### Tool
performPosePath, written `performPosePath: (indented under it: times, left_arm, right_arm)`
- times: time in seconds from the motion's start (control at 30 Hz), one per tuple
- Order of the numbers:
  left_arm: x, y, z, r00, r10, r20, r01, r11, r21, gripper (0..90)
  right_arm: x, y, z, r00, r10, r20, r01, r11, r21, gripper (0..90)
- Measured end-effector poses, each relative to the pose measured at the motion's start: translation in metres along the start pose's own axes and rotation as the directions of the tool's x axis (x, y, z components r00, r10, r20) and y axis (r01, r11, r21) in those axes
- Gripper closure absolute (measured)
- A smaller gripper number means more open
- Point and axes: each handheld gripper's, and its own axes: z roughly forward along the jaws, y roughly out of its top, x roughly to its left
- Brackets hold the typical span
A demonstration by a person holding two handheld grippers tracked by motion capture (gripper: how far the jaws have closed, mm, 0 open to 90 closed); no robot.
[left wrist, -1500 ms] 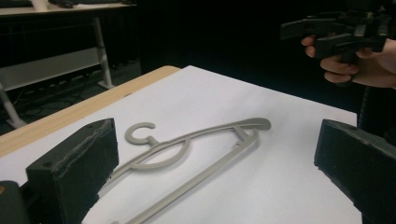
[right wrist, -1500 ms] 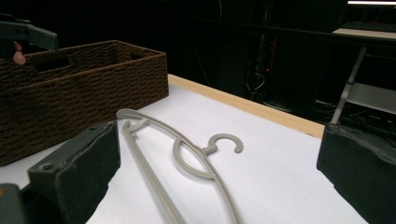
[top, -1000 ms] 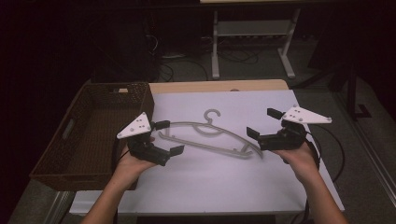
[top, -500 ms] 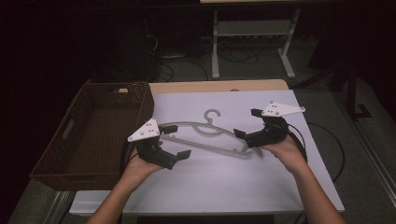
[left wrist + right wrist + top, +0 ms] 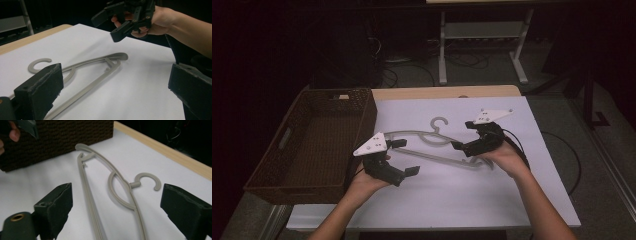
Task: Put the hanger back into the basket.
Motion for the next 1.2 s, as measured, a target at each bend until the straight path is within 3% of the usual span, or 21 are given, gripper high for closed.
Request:
performPosePath:
  times: [0.43, 0.6, 0.63, 0.77, 0.8, 0.97, 1.0, 1.1, 1.2]
  left_arm:
    - [0.000, -0.006, 0.000, 1.0000, -0.004, 0.007, 0.004, 0.9999, 0.012, 0.0]
    - [-0.002, -0.007, 0.001, 0.9999, -0.010, 0.012, 0.009, 0.9998, 0.018, 0.0]
    - [-0.001, -0.008, 0.001, 0.9999, -0.009, 0.012, 0.009, 0.9998, 0.019, 0.0]
    - [-0.001, -0.008, 0.001, 0.9999, -0.009, 0.014, 0.009, 0.9998, 0.020, 0.0]
    - [-0.001, -0.008, 0.001, 0.9998, -0.009, 0.015, 0.009, 0.9997, 0.021, 0.0]
    - [-0.001, -0.008, 0.002, 0.9998, -0.011, 0.016, 0.011, 0.9997, 0.024, 0.0]
    - [-0.001, -0.008, 0.002, 0.9998, -0.011, 0.018, 0.011, 0.9996, 0.026, 0.0]
    - [-0.001, -0.009, 0.002, 0.9997, -0.012, 0.020, 0.011, 0.9995, 0.030, 0.0]
    - [-0.001, -0.009, 0.003, 0.9997, -0.008, 0.021, 0.008, 0.9993, 0.037, 0.0]
  right_arm:
    - [-0.006, -0.001, 0.024, 0.9983, -0.022, -0.054, 0.029, 0.992, 0.120, 17.5]
    - [-0.008, -0.002, 0.033, 0.9969, -0.027, -0.074, 0.040, 0.984, 0.175, 19.9]
    - [-0.010, -0.003, 0.036, 0.9952, -0.024, -0.095, 0.042, 0.980, 0.193, 23.4]
    - [-0.012, -0.005, 0.041, 0.9941, -0.026, -0.105, 0.049, 0.974, 0.223, 27.9]
    - [-0.014, -0.007, 0.044, 0.9908, -0.051, -0.125, 0.081, 0.966, 0.246, 31.6]
    - [-0.012, -0.011, 0.051, 0.9830, -0.065, -0.172, 0.112, 0.953, 0.282, 42.6]
    - [-0.010, -0.012, 0.055, 0.9771, -0.081, -0.196, 0.139, 0.943, 0.303, 47.9]
    - [-0.008, -0.013, 0.059, 0.9712, -0.093, -0.219, 0.161, 0.935, 0.317, 52.8]
    - [-0.008, -0.016, 0.065, 0.9601, -0.139, -0.243, 0.218, 0.915, 0.338, 57.9]
